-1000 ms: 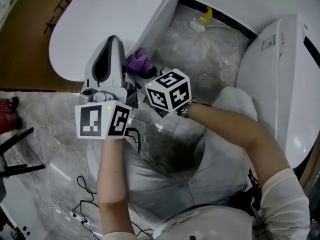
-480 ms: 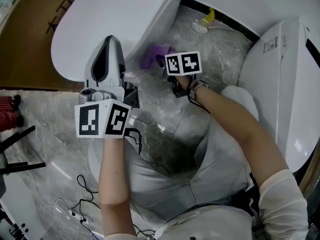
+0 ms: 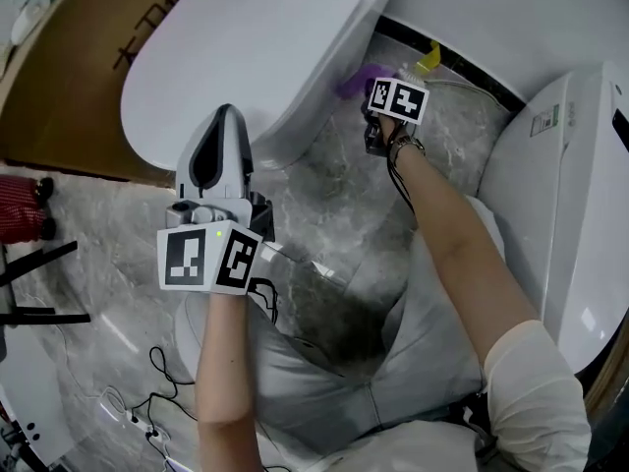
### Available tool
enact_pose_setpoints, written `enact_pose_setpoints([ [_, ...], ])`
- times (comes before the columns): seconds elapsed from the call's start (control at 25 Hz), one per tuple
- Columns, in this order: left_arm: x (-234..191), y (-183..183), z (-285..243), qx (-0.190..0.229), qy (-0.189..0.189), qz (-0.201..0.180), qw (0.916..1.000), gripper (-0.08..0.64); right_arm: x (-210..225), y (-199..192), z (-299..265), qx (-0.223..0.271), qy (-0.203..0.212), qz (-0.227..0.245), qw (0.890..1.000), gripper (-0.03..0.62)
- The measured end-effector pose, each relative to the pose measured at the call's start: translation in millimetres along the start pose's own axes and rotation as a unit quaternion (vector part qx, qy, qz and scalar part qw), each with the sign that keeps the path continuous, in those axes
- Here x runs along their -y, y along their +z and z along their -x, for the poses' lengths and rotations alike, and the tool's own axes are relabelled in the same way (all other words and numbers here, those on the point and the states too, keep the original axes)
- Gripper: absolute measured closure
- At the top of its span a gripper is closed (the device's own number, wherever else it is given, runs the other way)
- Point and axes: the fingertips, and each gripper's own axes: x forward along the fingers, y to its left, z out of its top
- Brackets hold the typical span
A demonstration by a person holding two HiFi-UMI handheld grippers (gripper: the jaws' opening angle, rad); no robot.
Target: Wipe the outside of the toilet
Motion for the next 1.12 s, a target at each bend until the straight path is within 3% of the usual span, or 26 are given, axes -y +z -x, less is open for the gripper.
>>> enact_pose_setpoints([
  [0.16, -3.1, -13.4, 4.6, -0.025, 0.004, -0.021, 0.9995, 0.554, 14.8, 17.7, -12.9, 0.025, -0.013, -0.051, 0.998, 0.51],
  [0.32, -15.3, -17.2, 9.5, -0.032, 0.022, -0.023, 0.999, 0.554, 10.4, 21.6, -19.0, 0.024, -0.006, -0.037, 0.999, 0.511],
  [0.56, -29.3, -9.6, 13.6, -0.022, 0.038, -0.012, 0.999, 0.554, -36.9, 17.5, -21.3, 0.012, 0.071, 0.017, 0.997, 0.511],
  [0.68, -30.4, -8.5, 13.4, -0.021, 0.035, -0.011, 0.9991, 0.554, -54.6, 11.1, -16.5, 0.005, 0.083, 0.054, 0.995, 0.511],
  [0.8, -30.8, -7.9, 13.6, -0.019, 0.033, -0.008, 0.9992, 0.554, -67.4, 2.8, -8.4, 0.003, 0.112, 0.03, 0.993, 0.511],
  [0.88, -30.6, -4.8, 14.2, -0.013, 0.03, -0.007, 0.9994, 0.554, -77.5, -6.3, -0.6, -0.001, 0.133, 0.026, 0.991, 0.511],
  [1.12, -23.3, 14.9, 8.4, 0.023, 0.005, -0.007, 0.9997, 0.554, -105.0, -39.5, 25.3, -0.036, 0.189, 0.097, 0.977, 0.511],
])
